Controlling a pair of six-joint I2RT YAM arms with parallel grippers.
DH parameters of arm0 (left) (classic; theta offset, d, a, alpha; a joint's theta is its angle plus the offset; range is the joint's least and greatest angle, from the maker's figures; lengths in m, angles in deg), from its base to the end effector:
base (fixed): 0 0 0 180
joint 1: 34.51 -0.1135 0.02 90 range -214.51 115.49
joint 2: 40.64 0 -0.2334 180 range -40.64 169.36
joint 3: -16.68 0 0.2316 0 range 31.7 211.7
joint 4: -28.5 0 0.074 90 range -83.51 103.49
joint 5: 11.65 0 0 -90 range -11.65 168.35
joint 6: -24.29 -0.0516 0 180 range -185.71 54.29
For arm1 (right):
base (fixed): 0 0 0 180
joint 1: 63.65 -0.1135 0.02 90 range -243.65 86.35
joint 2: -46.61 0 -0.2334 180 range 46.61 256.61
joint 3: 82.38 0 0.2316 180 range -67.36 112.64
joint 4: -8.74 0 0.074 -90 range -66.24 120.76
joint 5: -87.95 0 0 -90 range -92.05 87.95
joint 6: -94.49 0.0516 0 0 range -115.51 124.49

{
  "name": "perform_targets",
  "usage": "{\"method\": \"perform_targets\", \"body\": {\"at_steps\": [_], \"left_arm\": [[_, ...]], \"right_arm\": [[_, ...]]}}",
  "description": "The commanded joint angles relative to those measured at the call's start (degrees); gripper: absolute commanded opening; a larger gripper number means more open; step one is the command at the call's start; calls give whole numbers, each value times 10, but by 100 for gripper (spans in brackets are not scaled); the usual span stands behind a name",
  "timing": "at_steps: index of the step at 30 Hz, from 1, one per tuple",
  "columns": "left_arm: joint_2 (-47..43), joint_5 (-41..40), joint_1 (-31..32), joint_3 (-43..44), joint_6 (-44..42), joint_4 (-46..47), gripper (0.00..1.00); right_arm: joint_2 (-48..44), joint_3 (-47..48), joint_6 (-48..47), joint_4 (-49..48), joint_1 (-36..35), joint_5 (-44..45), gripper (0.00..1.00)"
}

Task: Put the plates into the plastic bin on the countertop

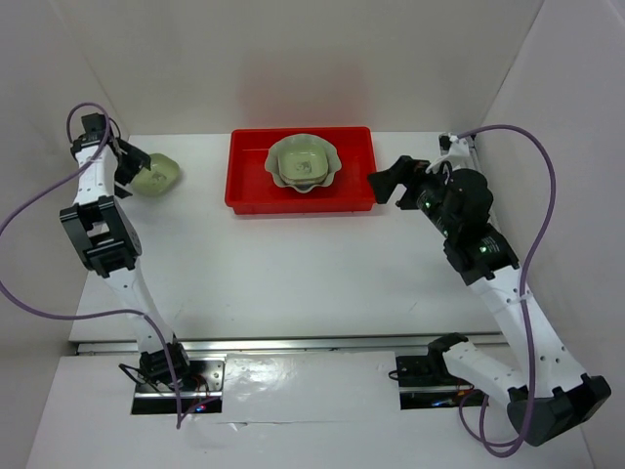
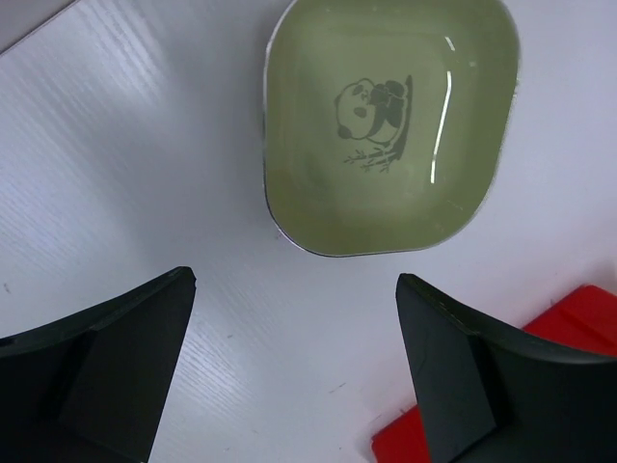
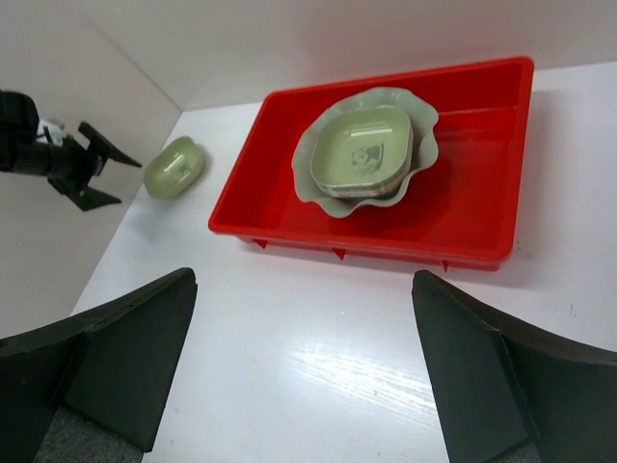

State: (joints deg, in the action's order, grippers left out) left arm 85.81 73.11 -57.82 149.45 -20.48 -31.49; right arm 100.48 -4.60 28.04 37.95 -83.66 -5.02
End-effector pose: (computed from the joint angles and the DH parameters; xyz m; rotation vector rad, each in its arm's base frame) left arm 0.4235 0.1876 0.2257 -1.4400 2.0466 -0.0437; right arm 0.2050 0.0775 0.3843 0.0124 1.7004 0.6159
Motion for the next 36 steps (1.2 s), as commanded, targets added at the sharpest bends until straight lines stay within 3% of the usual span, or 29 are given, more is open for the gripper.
{"method": "perform_targets", "body": {"at_steps": [1, 8, 15, 24, 30, 32, 33, 35, 36], "left_arm": [[-17, 8, 9, 36, -6, 33, 98], [33, -21, 9, 56, 6, 9, 98], [50, -38, 9, 15, 36, 3, 94], [87, -60, 9, 26, 48, -3, 74], [124, -60, 14, 56, 48, -20, 71], [140, -60, 14, 63, 48, -21, 61], [140, -60, 14, 70, 48, -27, 47], [145, -60, 14, 70, 53, -27, 31], [145, -60, 14, 64, 53, -27, 13]], "right_arm": [[-1, -18, -2, -41, -4, -21, 100], [10, -38, -2, -53, -4, -15, 100], [10, -43, -2, -58, -4, -10, 100], [5, -49, -7, -52, -4, -4, 100], [-7, -37, -7, -47, 1, 1, 100], [-7, -37, -7, -47, 1, 13, 100], [-12, -45, -7, -47, 1, 13, 100], [-17, -50, -7, -52, 1, 26, 100], [-17, -50, -7, -52, 1, 26, 100]]}}
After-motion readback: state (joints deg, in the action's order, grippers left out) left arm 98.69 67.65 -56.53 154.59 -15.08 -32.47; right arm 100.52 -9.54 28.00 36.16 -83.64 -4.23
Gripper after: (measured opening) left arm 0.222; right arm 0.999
